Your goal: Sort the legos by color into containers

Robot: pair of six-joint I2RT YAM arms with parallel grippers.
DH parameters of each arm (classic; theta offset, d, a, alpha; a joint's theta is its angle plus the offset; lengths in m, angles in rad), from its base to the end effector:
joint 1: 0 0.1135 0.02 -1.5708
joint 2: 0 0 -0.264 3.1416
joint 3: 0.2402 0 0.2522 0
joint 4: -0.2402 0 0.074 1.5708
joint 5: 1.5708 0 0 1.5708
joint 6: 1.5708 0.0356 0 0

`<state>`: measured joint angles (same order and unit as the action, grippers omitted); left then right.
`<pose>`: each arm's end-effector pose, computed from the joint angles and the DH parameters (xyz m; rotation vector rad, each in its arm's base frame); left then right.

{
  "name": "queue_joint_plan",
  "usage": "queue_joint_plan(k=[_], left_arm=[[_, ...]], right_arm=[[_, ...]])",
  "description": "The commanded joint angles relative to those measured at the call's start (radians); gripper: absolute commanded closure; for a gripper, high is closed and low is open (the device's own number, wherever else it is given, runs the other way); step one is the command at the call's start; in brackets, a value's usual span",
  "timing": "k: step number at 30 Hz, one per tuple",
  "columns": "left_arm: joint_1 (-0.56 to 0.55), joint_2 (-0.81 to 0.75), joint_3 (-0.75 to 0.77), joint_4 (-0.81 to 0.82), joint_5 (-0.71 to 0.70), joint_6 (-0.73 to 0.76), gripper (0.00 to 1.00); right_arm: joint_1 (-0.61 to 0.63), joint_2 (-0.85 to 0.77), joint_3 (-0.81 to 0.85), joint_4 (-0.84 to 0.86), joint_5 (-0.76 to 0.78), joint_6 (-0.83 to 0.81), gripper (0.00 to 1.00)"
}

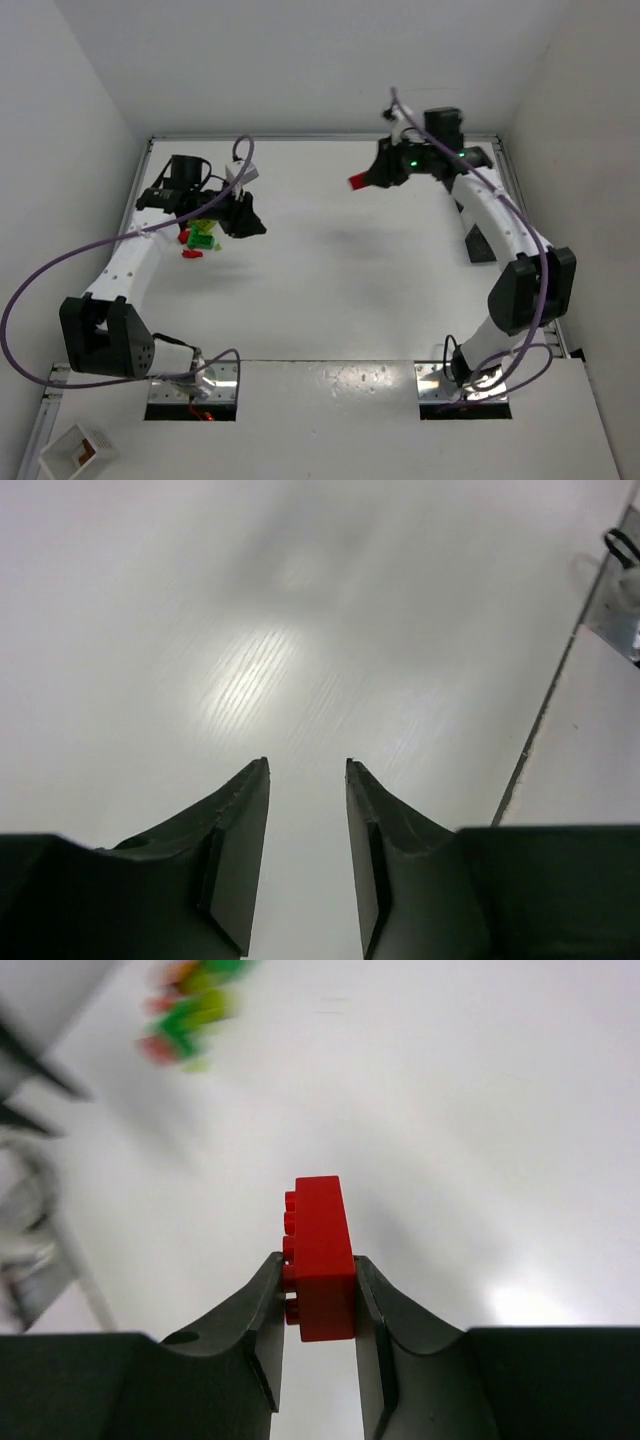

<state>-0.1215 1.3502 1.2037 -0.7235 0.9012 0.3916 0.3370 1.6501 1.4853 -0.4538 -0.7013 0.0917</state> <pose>0.2699 -0.0611 0.3213 0.9253 2.0092 -0.9371 0.3462 0.1456 0.3370 -0.6674 2.0903 1.0072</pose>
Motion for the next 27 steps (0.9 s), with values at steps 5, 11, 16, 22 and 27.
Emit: queue_joint_plan(k=[5, 11, 16, 22, 27], left_arm=[[0.068, -0.037, -0.107, 0.026, -0.156, -0.096, 0.08], [0.1, -0.135, -0.168, 0.182, -0.381, -0.316, 0.0], [0.109, -0.154, -0.156, 0.205, -0.576, -0.396, 0.0], [0.158, -0.21, -0.194, 0.239, -0.489, -0.359, 0.0], [0.158, -0.189, -0.194, 0.23, -0.489, -0.339, 0.0]], right_arm=[[-0.282, -0.016, 0.151, -0.261, 0.177, -0.15, 1.0], [-0.429, 0.097, 0.309, -0.29, 0.354, -0.139, 1.0], [-0.506, 0.322, 0.584, -0.443, 0.5, -0.205, 1.0], [-0.558, 0.519, 0.834, -0.551, 0.635, -0.279, 1.0], [-0.578, 0.54, 0.796, -0.525, 0.661, -0.293, 1.0]])
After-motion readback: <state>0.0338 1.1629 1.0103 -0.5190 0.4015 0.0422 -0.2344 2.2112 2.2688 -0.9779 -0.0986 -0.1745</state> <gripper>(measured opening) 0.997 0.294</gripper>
